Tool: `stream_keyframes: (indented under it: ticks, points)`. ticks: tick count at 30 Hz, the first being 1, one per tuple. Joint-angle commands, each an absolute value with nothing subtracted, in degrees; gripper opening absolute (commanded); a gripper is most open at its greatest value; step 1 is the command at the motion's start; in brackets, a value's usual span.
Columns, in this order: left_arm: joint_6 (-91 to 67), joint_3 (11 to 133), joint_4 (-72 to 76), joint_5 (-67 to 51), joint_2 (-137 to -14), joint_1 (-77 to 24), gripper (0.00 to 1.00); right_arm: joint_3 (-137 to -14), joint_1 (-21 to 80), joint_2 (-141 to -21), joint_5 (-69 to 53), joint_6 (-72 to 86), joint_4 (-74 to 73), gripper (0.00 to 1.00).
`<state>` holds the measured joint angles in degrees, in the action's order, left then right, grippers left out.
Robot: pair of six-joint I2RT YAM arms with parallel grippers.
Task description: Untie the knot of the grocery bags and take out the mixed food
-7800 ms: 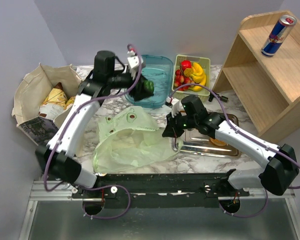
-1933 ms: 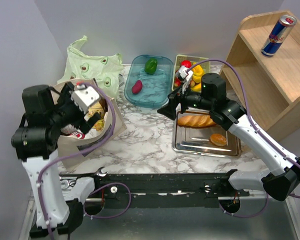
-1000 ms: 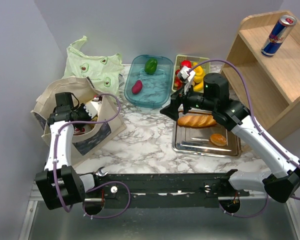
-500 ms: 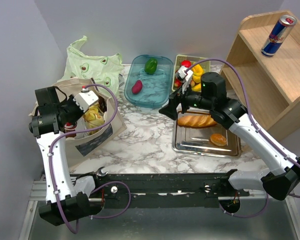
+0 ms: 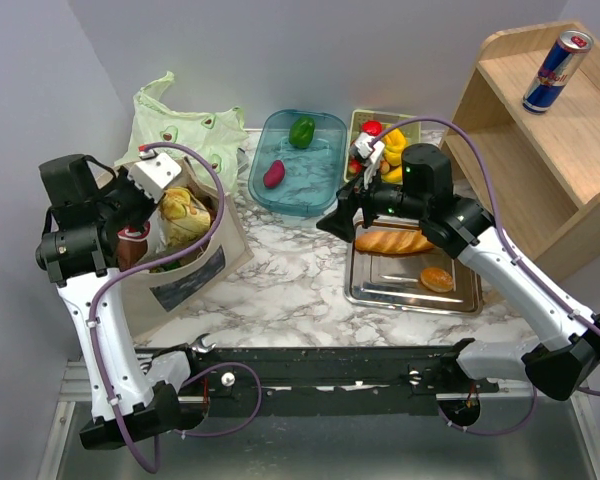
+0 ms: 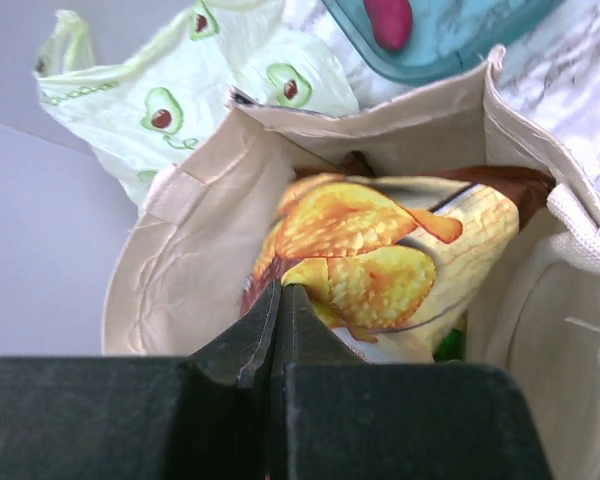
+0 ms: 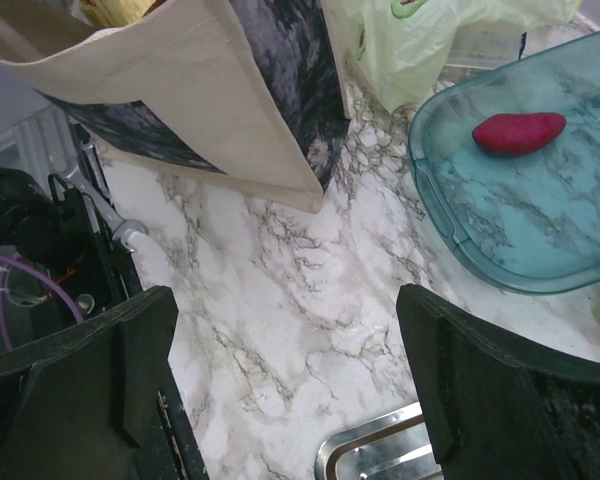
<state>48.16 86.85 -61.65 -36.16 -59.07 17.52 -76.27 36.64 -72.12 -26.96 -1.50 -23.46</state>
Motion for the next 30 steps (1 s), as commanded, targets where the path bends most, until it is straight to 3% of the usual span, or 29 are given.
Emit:
stream_keyframes:
  ticks: [1,11,15,16,19,20,24,30]
  points:
    - [41.80,91.21,-54.87,-36.41,-57.88,17.81,0.00,-78.92,36.38,-73.19,-31.58,-1.86,-21.39,1.00]
    - [34.02,101.03,-54.22,-38.68,-59.32,17.75,0.00,-83.49,38.05,-79.43,-39.26,4.78,-8.73,1.00]
    - [39.65,102.01,-61.29,-38.44,-60.88,17.70,0.00,-88.87,39.63,-84.34,-38.92,2.75,-9.66,1.00]
    - [42.26,103.91,-65.87,-38.51,-62.54,17.72,0.05,-89.50,39.66,-84.99,-38.94,2.47,-9.87,1.00]
    - [56.55,107.69,-85.39,-40.92,-65.86,19.06,0.63,-89.54,39.70,-85.19,-38.43,0.96,-11.55,1.00]
    - [63.27,108.29,-91.71,-42.04,-66.38,20.04,0.73,-89.08,39.72,-84.88,-38.33,0.62,-12.11,1.00]
    - [76.39,99.32,-92.89,-39.13,-59.11,21.53,0.82,-85.84,39.72,-82.77,-38.02,0.61,-13.22,1.00]
    - [86.25,90.81,-92.90,-29.69,-53.81,21.53,0.82,-83.14,39.67,-80.82,-37.45,0.61,-14.28,1.00]
